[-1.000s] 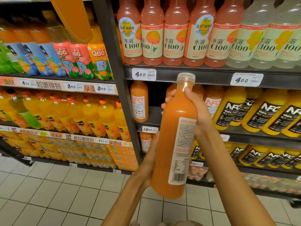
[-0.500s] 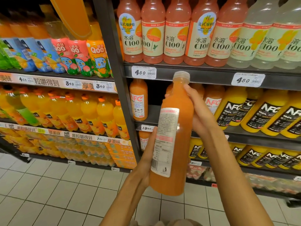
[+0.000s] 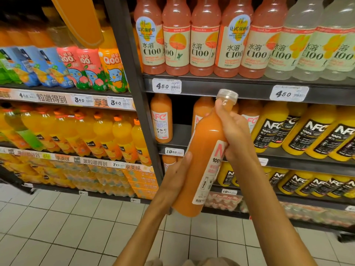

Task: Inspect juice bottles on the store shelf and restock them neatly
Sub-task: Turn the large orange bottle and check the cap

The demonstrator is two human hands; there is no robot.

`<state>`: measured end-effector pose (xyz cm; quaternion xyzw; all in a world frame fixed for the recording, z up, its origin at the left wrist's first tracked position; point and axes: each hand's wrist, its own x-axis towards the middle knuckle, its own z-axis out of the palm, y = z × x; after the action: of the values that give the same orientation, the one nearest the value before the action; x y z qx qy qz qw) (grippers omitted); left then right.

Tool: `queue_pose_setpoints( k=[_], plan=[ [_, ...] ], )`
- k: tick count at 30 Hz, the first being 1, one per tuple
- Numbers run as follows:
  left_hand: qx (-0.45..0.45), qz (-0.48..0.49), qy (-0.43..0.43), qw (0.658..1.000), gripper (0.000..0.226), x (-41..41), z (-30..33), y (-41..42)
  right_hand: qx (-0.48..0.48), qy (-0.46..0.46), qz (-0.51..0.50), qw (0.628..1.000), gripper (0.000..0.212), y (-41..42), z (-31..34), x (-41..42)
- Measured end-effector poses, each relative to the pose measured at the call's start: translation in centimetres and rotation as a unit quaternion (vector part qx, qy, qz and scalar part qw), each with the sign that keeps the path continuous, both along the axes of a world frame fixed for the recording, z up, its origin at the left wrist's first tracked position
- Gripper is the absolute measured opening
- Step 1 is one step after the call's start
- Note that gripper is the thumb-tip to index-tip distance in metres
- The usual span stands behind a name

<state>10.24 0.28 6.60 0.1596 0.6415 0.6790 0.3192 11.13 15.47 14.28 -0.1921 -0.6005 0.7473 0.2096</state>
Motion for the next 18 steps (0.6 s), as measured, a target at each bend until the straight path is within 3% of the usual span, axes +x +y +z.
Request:
queue_pose_setpoints(
  k=[4,9,12,16,18],
  plan=[
    [0.039,-0.032,-0.108,0.993,0.051,0.6,-0.1,-0.5,-0.04,-0.03,0.057,0.997,0.027,1.0,0.3,-0.5],
    [0.112,-0.075,-0.234,0.963,0.067,1.3,-0.8,-0.6,-0.187,0.035,0.159,0.969,0.041,1.2,-1.0,-0.6],
    [0.078,-0.06,-0.208,0.973,0.071,1.1,-1.1,-0.6,-0.184,0.021,0.149,0.971,0.038,1.5,-1.9,-0.9],
    [0.013,-0.033,-0.115,0.993,0.07,0.6,-0.5,-0.4,-0.104,-0.068,0.094,0.988,0.04,1.8,-2.9,-1.8],
    [-0.006,-0.034,-0.108,0.994,0.069,1.1,-0.3,-0.1,-0.088,-0.094,0.078,0.989,0.033,1.8,-3.5,-2.2]
  ],
)
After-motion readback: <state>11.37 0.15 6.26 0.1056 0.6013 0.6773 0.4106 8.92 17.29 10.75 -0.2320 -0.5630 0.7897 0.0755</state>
